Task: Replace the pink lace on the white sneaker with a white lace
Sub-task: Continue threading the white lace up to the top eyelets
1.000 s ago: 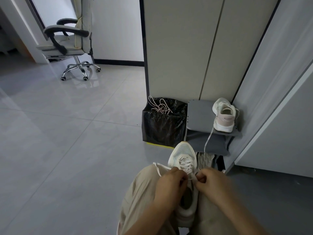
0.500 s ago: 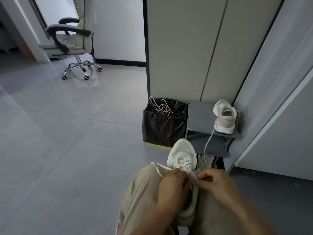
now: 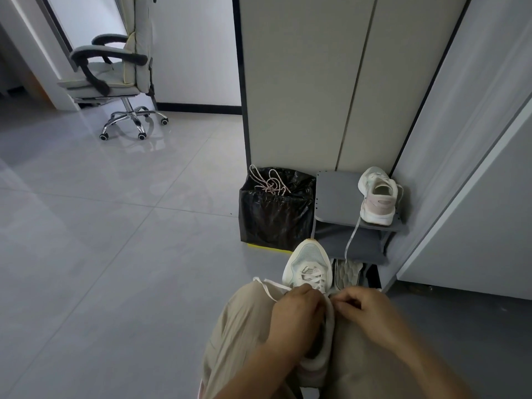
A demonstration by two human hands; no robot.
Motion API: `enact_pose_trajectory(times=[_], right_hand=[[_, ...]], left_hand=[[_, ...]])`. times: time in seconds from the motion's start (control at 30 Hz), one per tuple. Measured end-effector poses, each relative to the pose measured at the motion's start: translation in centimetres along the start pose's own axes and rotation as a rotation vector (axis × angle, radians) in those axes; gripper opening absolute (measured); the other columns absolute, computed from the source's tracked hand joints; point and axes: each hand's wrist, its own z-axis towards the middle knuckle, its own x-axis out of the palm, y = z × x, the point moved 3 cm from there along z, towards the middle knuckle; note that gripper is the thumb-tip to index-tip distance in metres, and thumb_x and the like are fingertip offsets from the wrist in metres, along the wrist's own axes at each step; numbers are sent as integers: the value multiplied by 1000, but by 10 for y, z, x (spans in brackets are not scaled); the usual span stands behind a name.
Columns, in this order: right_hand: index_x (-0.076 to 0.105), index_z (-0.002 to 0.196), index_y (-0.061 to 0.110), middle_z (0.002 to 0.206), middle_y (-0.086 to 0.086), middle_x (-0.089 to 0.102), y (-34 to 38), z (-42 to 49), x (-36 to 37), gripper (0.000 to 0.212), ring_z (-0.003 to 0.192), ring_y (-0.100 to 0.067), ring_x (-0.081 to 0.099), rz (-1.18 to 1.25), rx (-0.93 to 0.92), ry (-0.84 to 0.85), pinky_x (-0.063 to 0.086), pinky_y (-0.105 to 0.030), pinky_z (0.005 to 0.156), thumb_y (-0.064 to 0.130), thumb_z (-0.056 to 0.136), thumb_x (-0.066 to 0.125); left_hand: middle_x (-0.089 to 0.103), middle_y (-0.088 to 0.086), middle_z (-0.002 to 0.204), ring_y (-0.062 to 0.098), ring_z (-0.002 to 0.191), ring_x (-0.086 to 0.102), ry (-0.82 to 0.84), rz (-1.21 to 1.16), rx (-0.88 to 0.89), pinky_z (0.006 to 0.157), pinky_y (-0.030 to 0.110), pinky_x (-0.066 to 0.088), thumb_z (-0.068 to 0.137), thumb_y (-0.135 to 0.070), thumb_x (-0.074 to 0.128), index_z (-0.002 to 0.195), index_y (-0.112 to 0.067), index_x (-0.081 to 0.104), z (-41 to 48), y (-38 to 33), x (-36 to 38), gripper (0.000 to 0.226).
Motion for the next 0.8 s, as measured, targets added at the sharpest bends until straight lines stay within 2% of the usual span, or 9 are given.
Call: enact_pose_trajectory(times=[0.07,0.17,0.27,0.37,0.47,0.6,0.67,0.73,0.8], right_hand=[[63,81,33,84,14,65,3,3,-2,9,79,2,59,-53,-7,41,46,-18,73,25,85,65],[63,81,27,81,11,61,8,6,-1,4,74,1,55,-156,-46,12,41,-16,66,28,84,64],[61,79,25,79,11,60,-3,5,-11,9,72,1,54,-63,-7,-7,40,-12,62,19,86,64],[60,77,23,84,2,64,-44,1,-52,15,79,-15,58,18,166,-170,39,-22,65,12,87,62],[64,81,5,86,-15,60,-94,-9,-96,9,79,-26,51,-2,388,-379,33,-33,68,6,88,59],[55,59,7,65,-14,55,-113,-6,-88,30,66,-30,56,-181,554,-335,35,-33,56,3,89,52],[64,81,6,84,-19,59,-87,-1,-69,8,82,-35,59,-349,444,-383,42,-37,64,7,85,58],[63,109,7,109,-16,57,-48,5,-45,29,100,-32,55,-400,171,-399,44,-36,80,10,81,66],[57,121,18,124,2,49,-7,6,-18,38,112,-16,47,-440,-126,-212,39,-24,92,20,84,63]], left_hand=[[57,-12,64,3,54,56,47,-59,-4,43,13,34,69,-34,39,61,-26,61,-1,1,-2,24],[61,-7,99,6,82,58,128,-275,-92,71,20,44,81,-40,37,97,-18,65,1,5,-16,39],[52,-21,106,0,77,53,-106,-462,-251,70,8,40,88,-16,57,108,-31,53,1,32,-44,25],[51,-10,102,5,77,53,-281,-376,-418,73,15,43,88,-2,54,103,-24,55,-3,74,-67,26],[52,-5,102,15,95,54,-145,-238,-472,83,24,42,89,-3,49,95,-19,60,-11,100,-65,20],[57,-8,118,13,115,47,144,-152,-296,100,28,34,91,-15,47,106,-20,65,-9,84,-44,23],[50,-11,130,11,124,39,255,-113,-258,104,27,26,92,-26,49,123,-25,53,-7,72,-35,31],[47,-13,132,8,126,36,340,-70,-216,107,30,20,90,-34,52,125,-28,51,-4,65,-29,36],[55,-12,121,8,117,45,360,-55,-157,106,31,25,88,-34,55,110,-26,61,2,59,-30,25]])
